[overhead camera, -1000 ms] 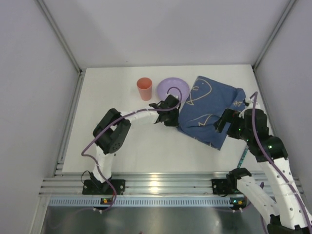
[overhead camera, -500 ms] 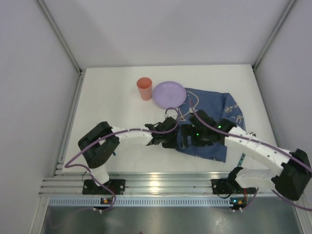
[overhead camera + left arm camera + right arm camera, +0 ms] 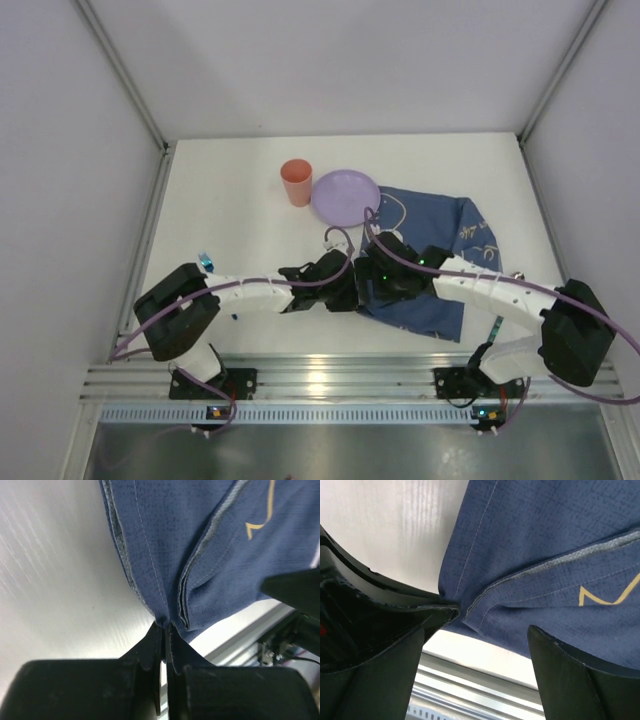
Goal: Set the dinner table for one person
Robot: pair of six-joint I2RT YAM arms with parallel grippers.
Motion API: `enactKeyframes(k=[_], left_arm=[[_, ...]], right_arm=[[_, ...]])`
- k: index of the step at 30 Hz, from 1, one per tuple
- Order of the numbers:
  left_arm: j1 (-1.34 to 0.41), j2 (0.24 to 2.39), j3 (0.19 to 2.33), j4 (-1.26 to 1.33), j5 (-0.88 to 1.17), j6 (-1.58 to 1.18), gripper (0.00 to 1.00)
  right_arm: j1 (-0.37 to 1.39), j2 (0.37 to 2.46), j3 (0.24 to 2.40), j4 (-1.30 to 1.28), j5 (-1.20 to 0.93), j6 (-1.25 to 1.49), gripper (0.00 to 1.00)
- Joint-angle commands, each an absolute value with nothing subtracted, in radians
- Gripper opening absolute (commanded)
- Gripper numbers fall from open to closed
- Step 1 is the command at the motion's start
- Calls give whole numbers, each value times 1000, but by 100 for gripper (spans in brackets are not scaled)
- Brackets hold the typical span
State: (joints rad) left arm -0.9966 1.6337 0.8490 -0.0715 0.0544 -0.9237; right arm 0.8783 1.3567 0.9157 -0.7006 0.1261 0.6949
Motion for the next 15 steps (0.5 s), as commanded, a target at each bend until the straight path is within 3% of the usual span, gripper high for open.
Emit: enactKeyframes(k=[1,7,15], left_arm=[[-994,1554,772,132,129,-997,0],[-983,1516,693,276,204,-1049,0],[-980,1488,667,311,213,-1052,0]], right_arm=[[848,1255,845,-441,6,721,85],[807,1014,724,-357,-3,819,84],[845,1239,736,-420,-69,870,75]])
